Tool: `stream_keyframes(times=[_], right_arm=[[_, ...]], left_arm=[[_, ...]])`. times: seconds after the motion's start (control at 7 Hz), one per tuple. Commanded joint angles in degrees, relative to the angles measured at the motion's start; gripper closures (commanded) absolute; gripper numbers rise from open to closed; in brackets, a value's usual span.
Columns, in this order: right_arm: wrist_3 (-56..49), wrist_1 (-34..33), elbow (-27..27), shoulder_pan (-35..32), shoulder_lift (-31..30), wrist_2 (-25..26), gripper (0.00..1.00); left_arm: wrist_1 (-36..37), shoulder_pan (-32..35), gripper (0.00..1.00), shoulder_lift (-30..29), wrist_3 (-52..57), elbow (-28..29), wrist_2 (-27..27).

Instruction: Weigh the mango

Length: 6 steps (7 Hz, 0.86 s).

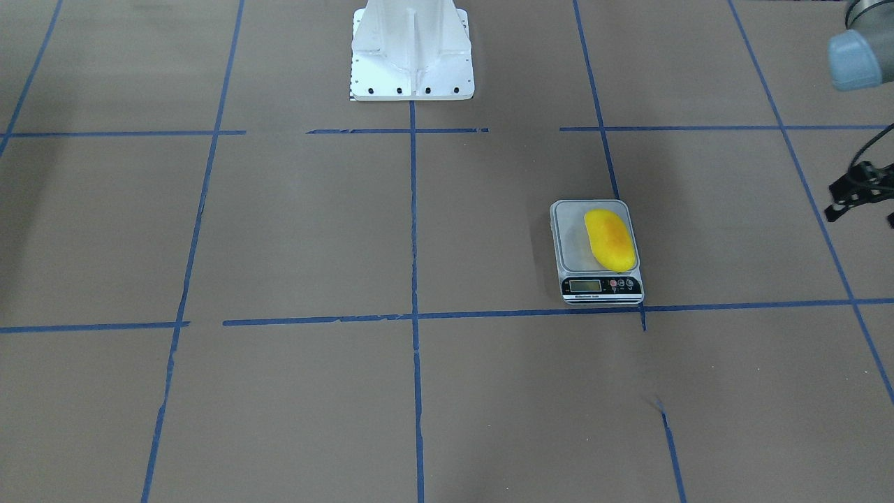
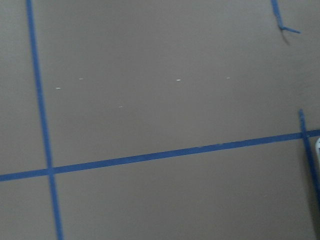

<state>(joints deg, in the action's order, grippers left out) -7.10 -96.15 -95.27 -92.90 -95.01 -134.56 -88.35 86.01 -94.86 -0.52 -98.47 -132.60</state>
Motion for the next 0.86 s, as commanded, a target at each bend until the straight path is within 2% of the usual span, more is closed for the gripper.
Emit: stream_keyframes(times=[0.0, 0.71], right_arm=[[0.0, 0.0, 0.0, 0.0, 0.0, 0.0, 0.0], [0.0, 0.0, 0.0, 0.0, 0.0, 0.0, 0.0]], left_arm=[[4.1, 9.9, 0.0, 0.1, 10.4, 6.3, -0.6], [4.1, 10.1, 0.0, -0.8, 10.5, 7.6, -0.9]])
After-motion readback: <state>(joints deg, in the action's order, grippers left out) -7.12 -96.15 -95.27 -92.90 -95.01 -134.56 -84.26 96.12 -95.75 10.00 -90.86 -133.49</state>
